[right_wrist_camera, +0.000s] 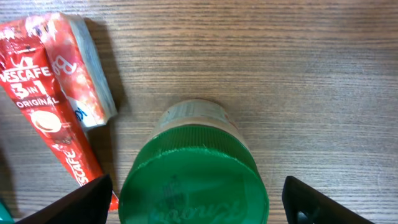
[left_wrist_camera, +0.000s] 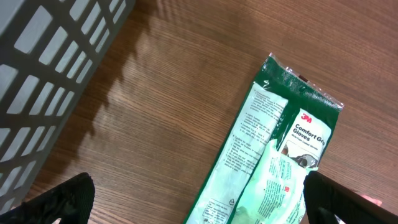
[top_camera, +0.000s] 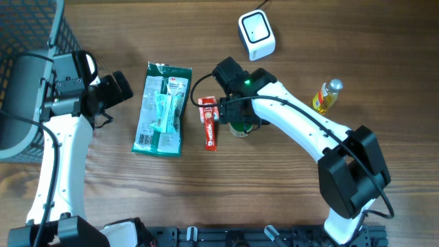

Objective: Scan the item barcode
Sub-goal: 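Lower the right gripper around the jar lid and close it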

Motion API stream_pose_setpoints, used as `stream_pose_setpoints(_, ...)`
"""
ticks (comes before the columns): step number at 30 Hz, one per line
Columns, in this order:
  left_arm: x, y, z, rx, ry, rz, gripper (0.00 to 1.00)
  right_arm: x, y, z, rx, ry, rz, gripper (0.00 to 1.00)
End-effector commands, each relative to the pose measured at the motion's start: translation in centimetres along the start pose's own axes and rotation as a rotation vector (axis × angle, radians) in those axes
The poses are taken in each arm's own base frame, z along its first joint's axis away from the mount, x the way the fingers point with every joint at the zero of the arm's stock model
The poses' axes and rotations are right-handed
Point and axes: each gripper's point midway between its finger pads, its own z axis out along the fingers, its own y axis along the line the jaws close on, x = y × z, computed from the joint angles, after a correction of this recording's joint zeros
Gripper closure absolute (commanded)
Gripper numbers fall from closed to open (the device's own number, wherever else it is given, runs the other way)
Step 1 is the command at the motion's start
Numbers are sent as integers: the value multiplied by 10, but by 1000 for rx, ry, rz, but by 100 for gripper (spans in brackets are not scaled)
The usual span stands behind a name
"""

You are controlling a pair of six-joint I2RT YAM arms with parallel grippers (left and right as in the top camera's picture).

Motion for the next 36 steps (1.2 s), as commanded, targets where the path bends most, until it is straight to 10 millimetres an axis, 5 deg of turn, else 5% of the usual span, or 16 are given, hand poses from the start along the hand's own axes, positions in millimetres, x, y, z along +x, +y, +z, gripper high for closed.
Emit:
stream_pose_setpoints(1,-2,1,-1,-3,-6,9,0,6,-8,8,39,29,-1,4)
stream_pose_setpoints(24,-2,1,-1,-3,-6,9,0,9,1,9,-8,49,-25,6)
stream_pose_setpoints(36,-2,1,-1,-3,-6,9,0,10,3,38,-42,9,-27,17)
